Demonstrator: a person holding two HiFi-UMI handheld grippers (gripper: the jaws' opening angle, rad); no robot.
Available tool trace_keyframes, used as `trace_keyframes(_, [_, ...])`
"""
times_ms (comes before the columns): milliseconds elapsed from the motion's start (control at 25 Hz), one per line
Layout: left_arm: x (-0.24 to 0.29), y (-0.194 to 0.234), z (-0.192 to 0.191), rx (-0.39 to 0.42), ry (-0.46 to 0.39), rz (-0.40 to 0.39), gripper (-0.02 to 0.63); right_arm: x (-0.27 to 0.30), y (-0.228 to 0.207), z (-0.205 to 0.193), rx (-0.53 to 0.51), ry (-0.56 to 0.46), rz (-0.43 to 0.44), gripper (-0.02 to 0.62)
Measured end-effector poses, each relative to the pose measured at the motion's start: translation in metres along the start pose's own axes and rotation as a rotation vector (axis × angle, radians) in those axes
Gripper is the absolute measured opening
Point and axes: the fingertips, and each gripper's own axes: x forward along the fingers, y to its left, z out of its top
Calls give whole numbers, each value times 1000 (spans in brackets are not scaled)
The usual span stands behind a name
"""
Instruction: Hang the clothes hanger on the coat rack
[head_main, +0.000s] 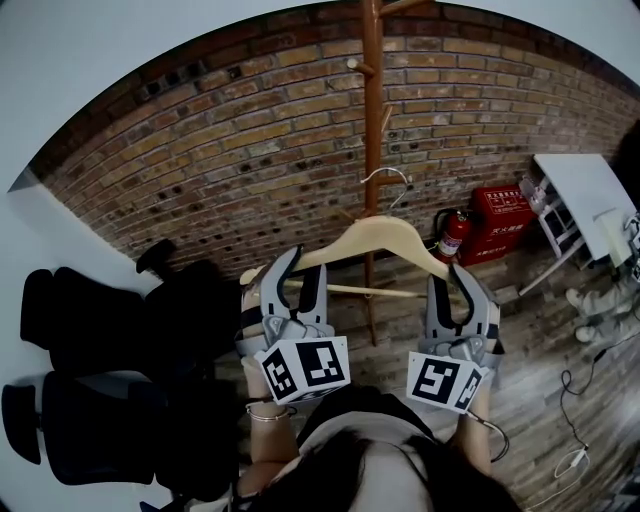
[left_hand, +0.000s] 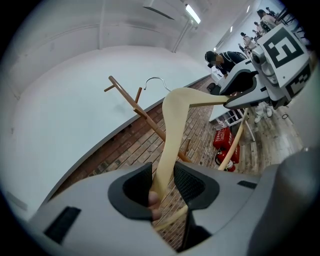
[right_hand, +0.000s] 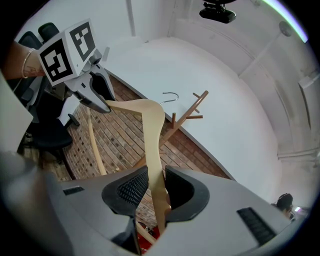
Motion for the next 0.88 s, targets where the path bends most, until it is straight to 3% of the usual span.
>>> trace_keyframes(240, [10, 6, -7, -40, 13, -7, 140, 13, 9, 1, 1, 13, 12, 120])
trace_keyframes(880, [69, 37, -13, -5, -29, -34, 140, 69, 1, 18, -4, 31, -27, 120])
